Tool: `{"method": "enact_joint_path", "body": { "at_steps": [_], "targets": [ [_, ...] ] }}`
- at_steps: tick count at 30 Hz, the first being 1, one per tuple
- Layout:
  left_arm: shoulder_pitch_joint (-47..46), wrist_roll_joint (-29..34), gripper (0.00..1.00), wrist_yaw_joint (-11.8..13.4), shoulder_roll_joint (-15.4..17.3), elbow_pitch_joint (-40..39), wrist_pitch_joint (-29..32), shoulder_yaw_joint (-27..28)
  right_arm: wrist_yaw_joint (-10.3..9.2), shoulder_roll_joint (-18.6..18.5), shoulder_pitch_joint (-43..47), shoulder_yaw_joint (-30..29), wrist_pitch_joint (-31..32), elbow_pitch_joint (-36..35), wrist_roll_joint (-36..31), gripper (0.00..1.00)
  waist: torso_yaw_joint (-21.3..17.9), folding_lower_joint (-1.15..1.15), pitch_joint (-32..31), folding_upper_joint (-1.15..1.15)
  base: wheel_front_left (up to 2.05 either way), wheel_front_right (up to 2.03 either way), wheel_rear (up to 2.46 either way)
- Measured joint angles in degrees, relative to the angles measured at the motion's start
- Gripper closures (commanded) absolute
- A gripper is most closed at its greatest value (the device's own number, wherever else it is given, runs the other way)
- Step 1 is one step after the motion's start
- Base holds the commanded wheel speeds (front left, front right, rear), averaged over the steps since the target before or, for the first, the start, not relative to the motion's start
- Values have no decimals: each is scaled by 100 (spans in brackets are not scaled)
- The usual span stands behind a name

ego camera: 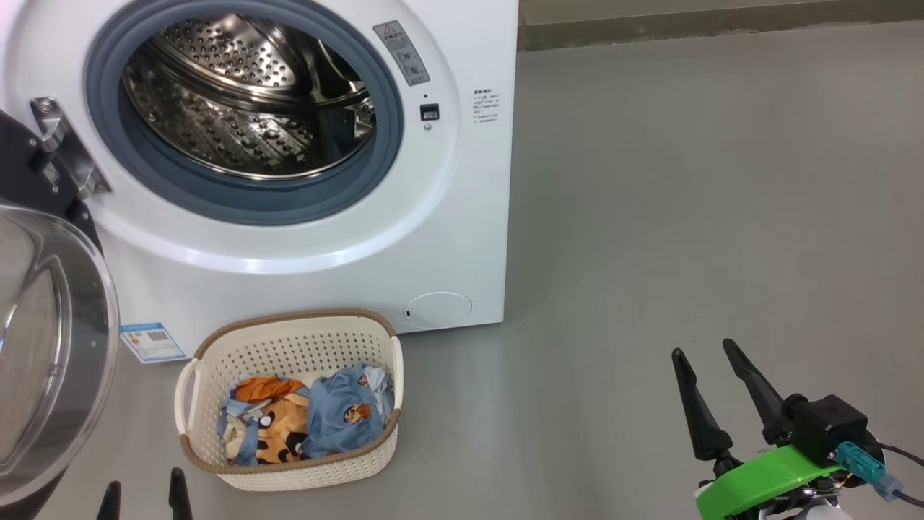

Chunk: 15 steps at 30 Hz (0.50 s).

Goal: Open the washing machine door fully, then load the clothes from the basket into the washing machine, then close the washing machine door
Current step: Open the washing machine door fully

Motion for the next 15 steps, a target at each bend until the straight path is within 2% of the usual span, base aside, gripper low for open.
{"method": "enact_joint_path", "body": {
  "at_steps": [15],
  "targets": [
    [-23, 13, 0, -5, 0, -42, -1, 12, 0, 23, 0, -2, 0, 62, 7, 0, 45, 0, 19, 0, 0, 0, 0]
  ]
}}
